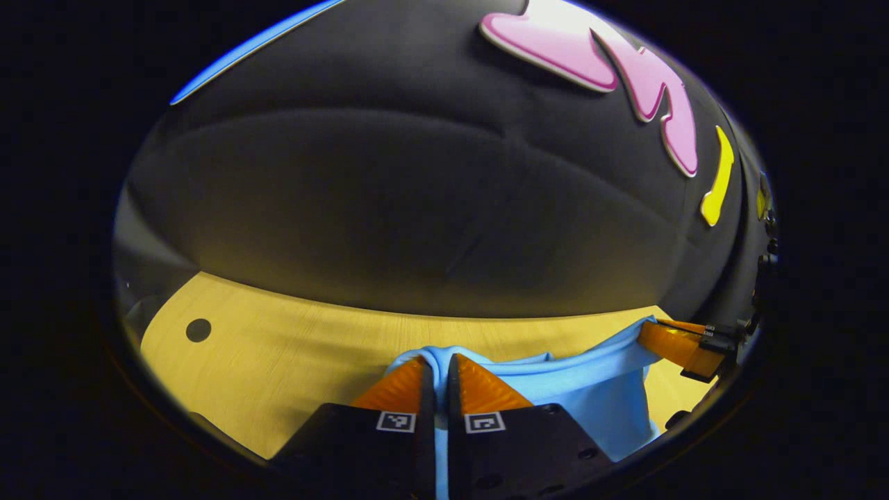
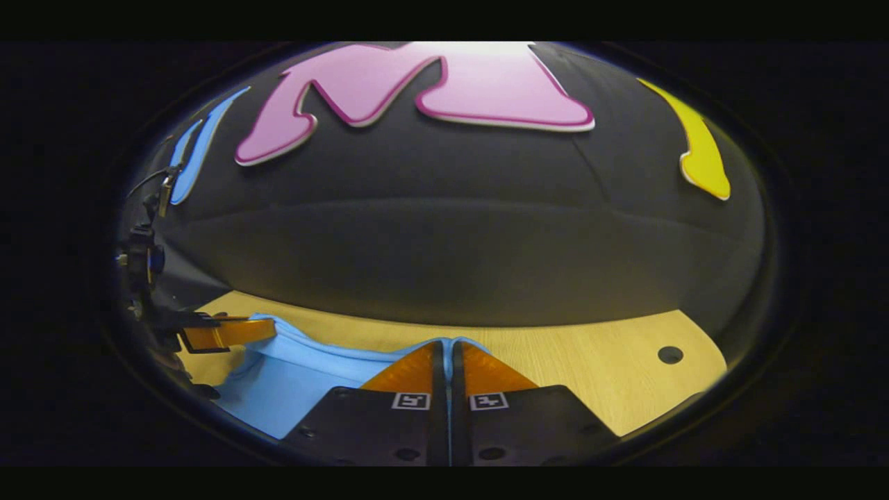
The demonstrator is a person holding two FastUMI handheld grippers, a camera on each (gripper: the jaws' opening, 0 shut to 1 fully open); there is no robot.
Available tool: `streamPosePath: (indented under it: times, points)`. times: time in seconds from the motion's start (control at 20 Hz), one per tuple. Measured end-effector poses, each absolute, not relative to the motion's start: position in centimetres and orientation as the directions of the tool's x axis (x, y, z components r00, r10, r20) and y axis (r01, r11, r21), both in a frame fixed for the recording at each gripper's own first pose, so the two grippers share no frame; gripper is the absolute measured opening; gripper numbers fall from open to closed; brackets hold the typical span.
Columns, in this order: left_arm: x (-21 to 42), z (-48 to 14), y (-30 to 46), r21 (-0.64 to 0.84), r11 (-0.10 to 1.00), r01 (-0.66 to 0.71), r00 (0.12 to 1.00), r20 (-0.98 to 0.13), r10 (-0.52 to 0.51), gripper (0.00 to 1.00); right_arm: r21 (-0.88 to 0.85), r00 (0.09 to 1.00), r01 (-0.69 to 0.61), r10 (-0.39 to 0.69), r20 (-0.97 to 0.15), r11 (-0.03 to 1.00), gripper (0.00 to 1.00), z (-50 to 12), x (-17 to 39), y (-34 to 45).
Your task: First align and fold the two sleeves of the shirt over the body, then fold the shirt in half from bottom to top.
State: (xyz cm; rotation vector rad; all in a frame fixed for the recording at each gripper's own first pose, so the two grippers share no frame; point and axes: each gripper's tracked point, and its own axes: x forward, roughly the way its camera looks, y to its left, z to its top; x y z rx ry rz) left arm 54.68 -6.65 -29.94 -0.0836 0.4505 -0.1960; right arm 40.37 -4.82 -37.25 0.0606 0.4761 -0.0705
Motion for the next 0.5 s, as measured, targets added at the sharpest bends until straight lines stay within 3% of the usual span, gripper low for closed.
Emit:
streamPosePath:
  times: [0.05, 0.25, 0.3, 0.35, 0.5]
  points:
    - [54.8, -30.8, -6.5, -0.096, 0.983, 0.154, 0.882, -0.435, -0.181, 0.15, 0.035, 0.876, 0.088, -0.061, -0.479, 0.995, 0.44, -38.1, 40.1, -4.9]
    - [52.3, -30.3, -4.6, -0.021, 0.995, 0.098, 0.888, -0.45, -0.097, 0.82, -0.031, 0.885, 0.096, -0.1, -0.455, 0.995, 0.96, -37.5, 37.6, -6.8]
    - [51.5, -30.1, -4.1, -0.015, 0.996, 0.088, 0.899, -0.429, -0.086, 0.99, -0.038, 0.894, 0.117, -0.122, -0.431, 0.992, 0.96, -36.3, 36.7, -7.0]
    - [49.8, -28.9, -3.7, -0.005, 0.997, 0.078, 0.912, -0.404, -0.073, 0.98, -0.037, 0.905, 0.134, -0.137, -0.404, 0.99, 1.0, -34.8, 35.2, -7.3]
    - [44.0, -25.6, -2.2, 0.052, 0.995, 0.081, 0.941, -0.332, -0.06, 0.98, -0.03, 0.928, 0.186, -0.186, -0.323, 0.982, 1.0, -29.8, 29.9, -7.9]
